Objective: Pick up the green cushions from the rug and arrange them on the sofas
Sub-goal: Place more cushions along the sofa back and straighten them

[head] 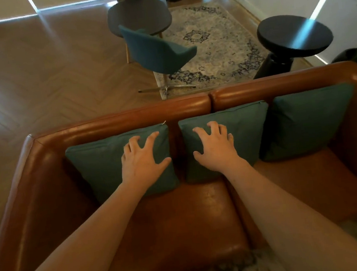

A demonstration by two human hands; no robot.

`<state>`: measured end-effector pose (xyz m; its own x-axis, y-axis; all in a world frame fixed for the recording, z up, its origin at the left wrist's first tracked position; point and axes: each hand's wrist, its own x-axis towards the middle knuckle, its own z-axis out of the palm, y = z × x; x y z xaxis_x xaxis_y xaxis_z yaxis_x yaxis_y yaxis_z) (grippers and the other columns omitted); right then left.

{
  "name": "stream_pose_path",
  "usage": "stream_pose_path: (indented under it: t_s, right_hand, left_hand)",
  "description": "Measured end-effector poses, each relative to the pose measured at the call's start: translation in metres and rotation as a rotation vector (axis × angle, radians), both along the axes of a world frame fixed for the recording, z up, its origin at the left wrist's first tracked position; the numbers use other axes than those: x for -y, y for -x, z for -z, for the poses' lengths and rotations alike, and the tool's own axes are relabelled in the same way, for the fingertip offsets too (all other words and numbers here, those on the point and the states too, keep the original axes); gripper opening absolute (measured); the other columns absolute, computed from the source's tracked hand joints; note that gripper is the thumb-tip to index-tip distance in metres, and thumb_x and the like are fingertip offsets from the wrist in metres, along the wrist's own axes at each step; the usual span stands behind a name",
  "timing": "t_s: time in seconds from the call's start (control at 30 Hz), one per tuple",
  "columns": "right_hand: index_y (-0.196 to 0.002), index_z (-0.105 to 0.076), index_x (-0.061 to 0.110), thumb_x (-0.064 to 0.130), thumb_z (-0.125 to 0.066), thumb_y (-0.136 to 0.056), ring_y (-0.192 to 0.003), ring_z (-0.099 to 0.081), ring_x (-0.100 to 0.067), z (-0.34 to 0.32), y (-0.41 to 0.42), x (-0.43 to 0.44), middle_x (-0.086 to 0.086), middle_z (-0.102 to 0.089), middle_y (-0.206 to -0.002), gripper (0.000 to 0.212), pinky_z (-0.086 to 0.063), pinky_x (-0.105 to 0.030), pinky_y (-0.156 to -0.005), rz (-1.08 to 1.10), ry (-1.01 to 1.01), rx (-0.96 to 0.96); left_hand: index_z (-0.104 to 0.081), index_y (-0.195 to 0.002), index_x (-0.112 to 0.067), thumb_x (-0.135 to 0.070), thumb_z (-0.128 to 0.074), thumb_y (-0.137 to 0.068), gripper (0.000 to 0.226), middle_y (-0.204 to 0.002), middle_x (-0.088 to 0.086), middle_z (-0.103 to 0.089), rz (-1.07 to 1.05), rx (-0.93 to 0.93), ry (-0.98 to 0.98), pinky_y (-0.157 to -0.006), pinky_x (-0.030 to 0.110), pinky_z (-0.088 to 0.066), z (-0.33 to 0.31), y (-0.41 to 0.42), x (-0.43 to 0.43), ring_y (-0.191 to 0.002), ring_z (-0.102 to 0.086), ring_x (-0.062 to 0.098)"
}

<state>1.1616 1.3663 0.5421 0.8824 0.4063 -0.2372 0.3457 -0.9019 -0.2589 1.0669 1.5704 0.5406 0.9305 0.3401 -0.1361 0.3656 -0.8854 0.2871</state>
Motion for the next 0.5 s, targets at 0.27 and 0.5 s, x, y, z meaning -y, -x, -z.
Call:
stream_pose_path:
  t_s: [0.27,0.5]
  right_hand:
    - [-0.166,-0.027,0.034,0.048,-0.065,-0.102,-0.159,-0.012,-0.042,-0.028,-0.009,0.121,-0.014,-0.012,-0.171,0.076,-0.021,-0.068,-0.127,-0.048,0.039,0.004]
    - [-0.167,-0.024,0.034,0.048,-0.063,-0.103,-0.16,-0.011,-0.042,-0.027,-0.052,0.158,-0.014,-0.011,-0.172,0.076,-0.022,-0.068,-0.127,-0.031,0.016,-0.015]
  left_hand:
    - [-0.015,-0.16,-0.046,-0.07,-0.065,-0.087,0.092,-0.163,0.017,-0.017,-0.083,0.026,0.009,-0.119,0.061,-0.032,-0.029,0.004,0.108,-0.149,-0.024,0.045]
    - [-0.017,-0.16,-0.047,-0.069,-0.067,-0.087,0.091,-0.162,0.016,-0.015,-0.151,0.012,0.056,-0.117,0.062,-0.035,-0.028,-0.019,0.141,-0.148,-0.024,0.047]
